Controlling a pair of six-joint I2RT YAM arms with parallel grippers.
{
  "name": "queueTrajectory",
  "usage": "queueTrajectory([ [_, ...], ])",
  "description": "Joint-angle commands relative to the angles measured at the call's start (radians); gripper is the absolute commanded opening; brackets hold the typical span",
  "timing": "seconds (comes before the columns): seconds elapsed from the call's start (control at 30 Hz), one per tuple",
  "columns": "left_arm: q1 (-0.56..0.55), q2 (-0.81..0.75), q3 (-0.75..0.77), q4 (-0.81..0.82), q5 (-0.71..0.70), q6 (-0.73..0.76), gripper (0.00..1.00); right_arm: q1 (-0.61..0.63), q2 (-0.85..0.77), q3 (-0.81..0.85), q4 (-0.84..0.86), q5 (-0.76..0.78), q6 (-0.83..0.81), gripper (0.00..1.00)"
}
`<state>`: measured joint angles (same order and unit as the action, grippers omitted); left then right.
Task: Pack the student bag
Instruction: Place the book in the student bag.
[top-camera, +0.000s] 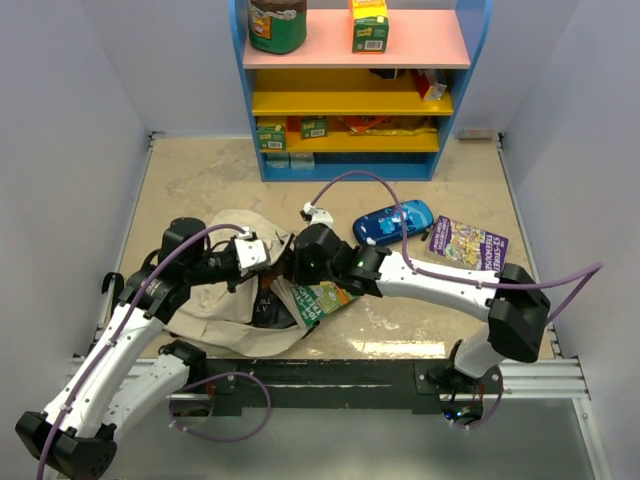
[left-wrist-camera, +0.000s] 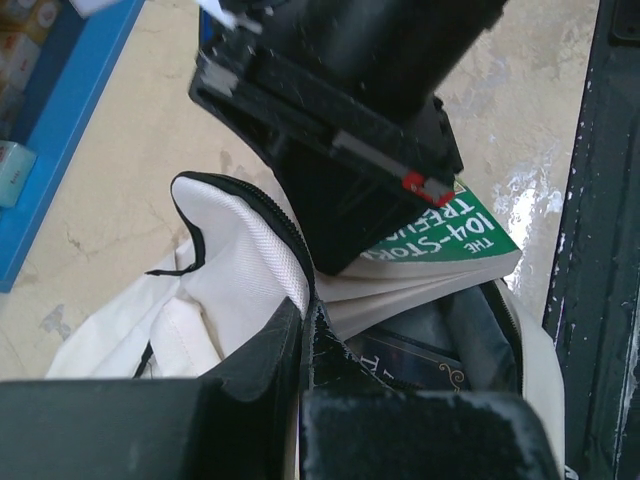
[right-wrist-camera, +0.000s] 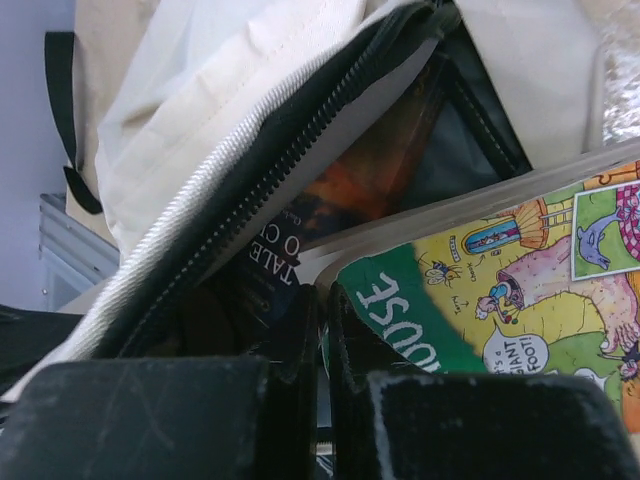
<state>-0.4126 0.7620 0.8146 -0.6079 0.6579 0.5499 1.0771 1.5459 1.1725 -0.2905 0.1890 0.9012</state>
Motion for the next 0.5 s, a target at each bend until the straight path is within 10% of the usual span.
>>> queueTrajectory([
  [0.0,-0.002,-0.007,0.049,0.082,0.052,-0.038,0.00,0.012,0.020,-0.013,0.174,-0.052,0.054,0.00],
  [0.13,-0.002,-0.009,0.052,0.077,0.052,-0.038,0.00,0.020,0.121,0.041,0.162,-0.102,0.033,0.04],
  [0.23,-0.002,-0.007,0.057,0.065,0.052,-0.031,0.00,0.017,0.148,0.067,0.131,-0.132,-0.010,0.54],
  [0.33,-0.002,-0.007,0.054,0.065,0.052,-0.031,0.00,-0.003,0.120,0.084,0.070,-0.108,-0.045,0.83],
  [0.47,-0.002,-0.006,0.049,0.069,0.051,-0.031,0.00,-0.093,0.005,0.032,0.027,-0.094,-0.070,0.98],
])
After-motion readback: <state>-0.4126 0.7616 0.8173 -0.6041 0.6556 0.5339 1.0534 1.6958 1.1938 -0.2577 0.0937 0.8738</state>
